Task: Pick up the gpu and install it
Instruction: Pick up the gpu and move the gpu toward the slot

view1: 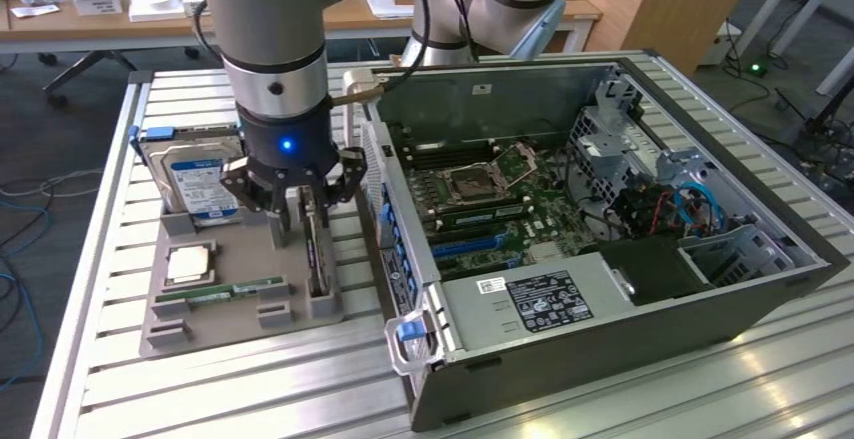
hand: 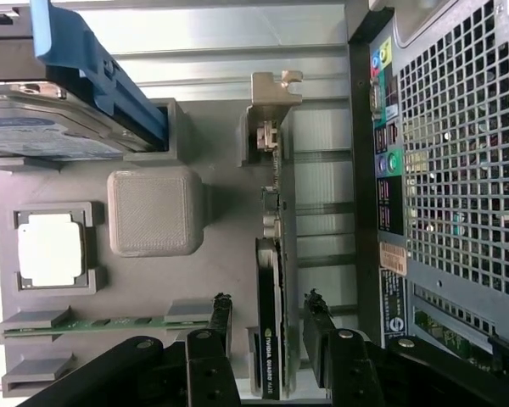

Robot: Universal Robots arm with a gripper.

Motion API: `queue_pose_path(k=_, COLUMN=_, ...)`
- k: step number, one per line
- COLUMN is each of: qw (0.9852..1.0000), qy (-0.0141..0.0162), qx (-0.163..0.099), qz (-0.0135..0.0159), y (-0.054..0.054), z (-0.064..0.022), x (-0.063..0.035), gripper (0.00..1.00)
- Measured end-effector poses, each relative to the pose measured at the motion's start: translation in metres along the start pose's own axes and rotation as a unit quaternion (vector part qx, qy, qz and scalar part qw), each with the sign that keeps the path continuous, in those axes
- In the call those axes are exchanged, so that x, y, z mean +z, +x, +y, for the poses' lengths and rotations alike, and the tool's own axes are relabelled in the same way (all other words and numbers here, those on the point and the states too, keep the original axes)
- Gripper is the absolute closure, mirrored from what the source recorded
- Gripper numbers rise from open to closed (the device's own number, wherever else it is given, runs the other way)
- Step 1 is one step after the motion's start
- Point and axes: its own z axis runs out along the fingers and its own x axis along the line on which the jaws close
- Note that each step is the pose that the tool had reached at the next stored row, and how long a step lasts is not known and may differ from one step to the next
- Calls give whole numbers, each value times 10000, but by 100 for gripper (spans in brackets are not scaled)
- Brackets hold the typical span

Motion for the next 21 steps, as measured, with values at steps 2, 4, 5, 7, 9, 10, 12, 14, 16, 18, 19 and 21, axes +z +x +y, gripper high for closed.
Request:
queue_pose_path(k=2, qw=10000, qy=0, qx=-1, qz=0, y=-8, z=0, x=7, gripper=53)
queue_pose_path(k=4, qw=10000, qy=0, qx=0, qz=0, y=-20, z=-4, x=106, gripper=53)
queue_pose_path(k=5, qw=10000, qy=0, qx=0, qz=0, y=-20, z=-4, x=114, gripper=53)
queue_pose_path(k=7, qw=10000, qy=1, qx=0, qz=1, y=-20, z=-5, x=116, gripper=53)
queue_pose_path(k=9, qw=10000, qy=-1, qx=0, qz=-1, y=-20, z=-5, x=125, gripper=53)
queue_pose_path(k=10, qw=10000, qy=-1, qx=0, qz=-1, y=-20, z=-5, x=137, gripper=53)
queue_pose_path(k=12, qw=10000, qy=0, qx=0, qz=0, y=-19, z=-7, x=164, gripper=53)
queue_pose_path(k=14, qw=10000, qy=0, qx=0, qz=0, y=-18, z=-9, x=196, gripper=53)
queue_pose_path(k=16, qw=10000, qy=0, qx=0, qz=0, y=-18, z=-10, x=231, gripper=53)
queue_pose_path(k=18, qw=10000, qy=0, qx=-1, qz=0, y=-17, z=-12, x=265, gripper=53)
queue_pose_path(k=19, qw=10000, qy=0, qx=0, qz=0, y=-17, z=-13, x=282, gripper=53)
queue_pose_path(k=21, qw=10000, qy=0, qx=0, qz=0, y=-16, z=-14, x=301, gripper=53)
